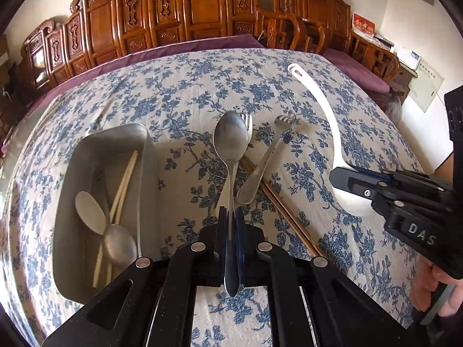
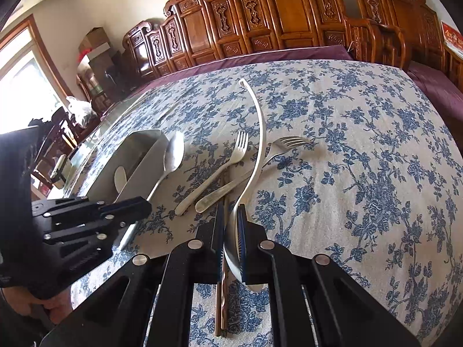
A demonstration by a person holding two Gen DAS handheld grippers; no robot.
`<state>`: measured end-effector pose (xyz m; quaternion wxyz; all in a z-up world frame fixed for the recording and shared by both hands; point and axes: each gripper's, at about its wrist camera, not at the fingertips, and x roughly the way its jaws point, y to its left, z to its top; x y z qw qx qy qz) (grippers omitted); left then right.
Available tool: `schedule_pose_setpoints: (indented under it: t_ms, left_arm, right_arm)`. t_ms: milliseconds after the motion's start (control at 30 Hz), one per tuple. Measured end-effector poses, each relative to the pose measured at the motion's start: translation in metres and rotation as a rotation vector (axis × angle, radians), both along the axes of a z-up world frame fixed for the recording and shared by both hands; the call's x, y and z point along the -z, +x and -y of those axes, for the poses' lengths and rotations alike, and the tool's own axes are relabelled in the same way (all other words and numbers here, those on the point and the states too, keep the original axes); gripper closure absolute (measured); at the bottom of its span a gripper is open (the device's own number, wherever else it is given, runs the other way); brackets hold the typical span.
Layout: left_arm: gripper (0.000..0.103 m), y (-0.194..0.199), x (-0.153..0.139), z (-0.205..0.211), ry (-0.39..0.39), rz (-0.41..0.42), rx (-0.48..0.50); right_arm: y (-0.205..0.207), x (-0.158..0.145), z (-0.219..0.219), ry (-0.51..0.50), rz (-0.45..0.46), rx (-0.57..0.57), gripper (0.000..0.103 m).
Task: Organize utensils
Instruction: 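Carry the metal spoon into the grey tray and open the left gripper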
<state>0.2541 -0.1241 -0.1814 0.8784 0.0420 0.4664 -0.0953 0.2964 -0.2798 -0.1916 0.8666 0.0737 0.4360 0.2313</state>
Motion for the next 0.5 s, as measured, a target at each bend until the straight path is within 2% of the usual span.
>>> schedule_pose_setpoints:
  t_ms: [500]
  left_arm:
    - [0.098, -0.018, -0.024, -0.058, -0.029, 0.051, -0.035]
  right_arm:
    - [-0.017, 0.003, -0.032, -0.035, -0.006, -0.057, 0.093]
